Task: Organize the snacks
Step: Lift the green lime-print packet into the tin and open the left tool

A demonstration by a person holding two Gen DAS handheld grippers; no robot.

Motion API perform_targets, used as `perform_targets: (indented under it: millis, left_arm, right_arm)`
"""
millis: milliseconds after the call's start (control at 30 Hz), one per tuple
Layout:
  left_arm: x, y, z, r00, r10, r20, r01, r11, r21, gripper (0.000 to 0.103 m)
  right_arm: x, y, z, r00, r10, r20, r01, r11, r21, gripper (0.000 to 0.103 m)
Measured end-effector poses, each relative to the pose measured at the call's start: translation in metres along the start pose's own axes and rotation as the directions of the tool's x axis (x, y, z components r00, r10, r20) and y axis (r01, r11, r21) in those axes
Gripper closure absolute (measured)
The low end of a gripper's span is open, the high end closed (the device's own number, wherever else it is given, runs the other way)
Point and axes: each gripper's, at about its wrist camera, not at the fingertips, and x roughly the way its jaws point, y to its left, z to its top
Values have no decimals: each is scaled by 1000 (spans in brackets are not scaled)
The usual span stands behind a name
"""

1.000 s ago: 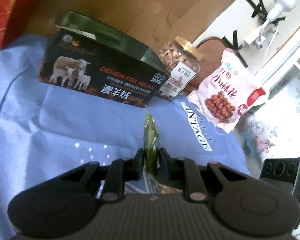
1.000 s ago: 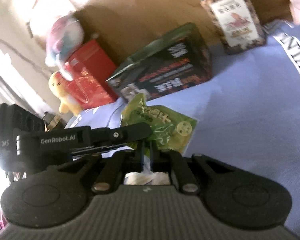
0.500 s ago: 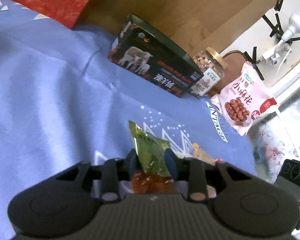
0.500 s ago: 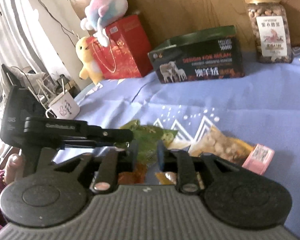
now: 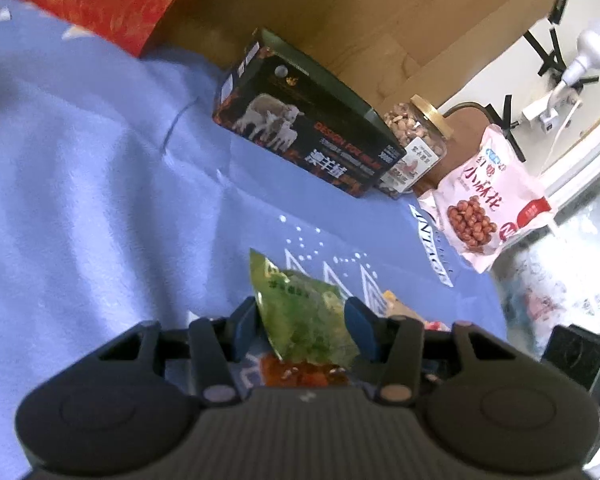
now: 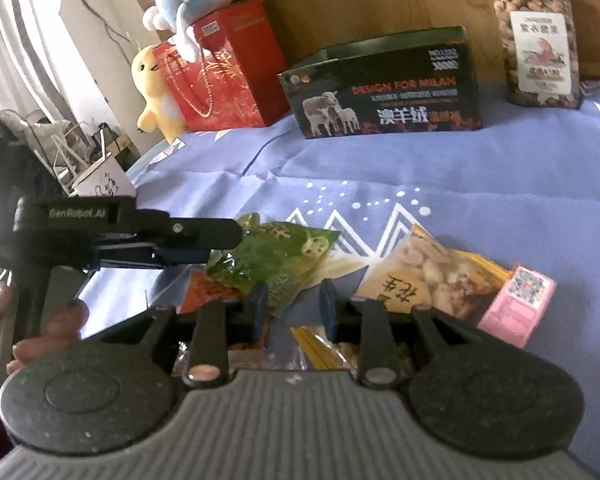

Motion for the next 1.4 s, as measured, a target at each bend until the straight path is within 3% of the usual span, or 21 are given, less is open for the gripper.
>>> perform_targets:
  millis: [33,100,267,400,467,700,767,833,933,1200,1300,1400]
  left_arm:
    - [2,1,1,1000,-21,-15,21,1000,-21,62]
    - [9,3,2,997,-62,-50,58,996,-65,87]
    - [11,10,7,993,-107,-44,100,985,-141,88]
    - [6,18,12,974,-223,-35,209,952,-224,88]
    - [-1,15,14,968,-252,-18,242,945,-218,88]
    - [-4,-4,20,968,-251,-24,246,959,-138,88]
    - [0,-13,23,970,-238,-36,234,966,-107,87]
    - [3,-20,31,974,-226,-33,223,972,-73,87]
    - [4,-32,52,972,-235,-4,235,971,-32,87]
    - [24,-48,126,978,-176,115,171,984,53,85]
    - [43,-43,153,982,-69,175,62,997,44,74]
    - [64,-38,165,982,59,181,-68,997,44,69]
  right_arm:
    - [1,2,0,1000,-2,3,2,1000,-13,68]
    - [3,6,-1,1000,-6,11,7,999,-35,62]
    - [4,11,-3,1000,-3,23,5,998,-69,52]
    - [4,15,-3,1000,-6,25,8,995,-96,45]
    - [5,16,-3,1000,4,28,-1,995,-96,44]
    - [-14,-3,5,989,119,86,-120,993,9,44]
    - [-20,-7,10,985,130,118,-134,990,31,51]
    - [-27,-10,18,977,151,149,-158,987,31,66]
    - [-31,-5,34,977,103,185,-101,995,-24,77]
    - [5,-14,115,972,18,234,4,995,-97,76]
    - [36,-27,153,976,-10,219,25,998,-66,74]
    - [59,-34,170,978,-74,194,89,994,-70,74]
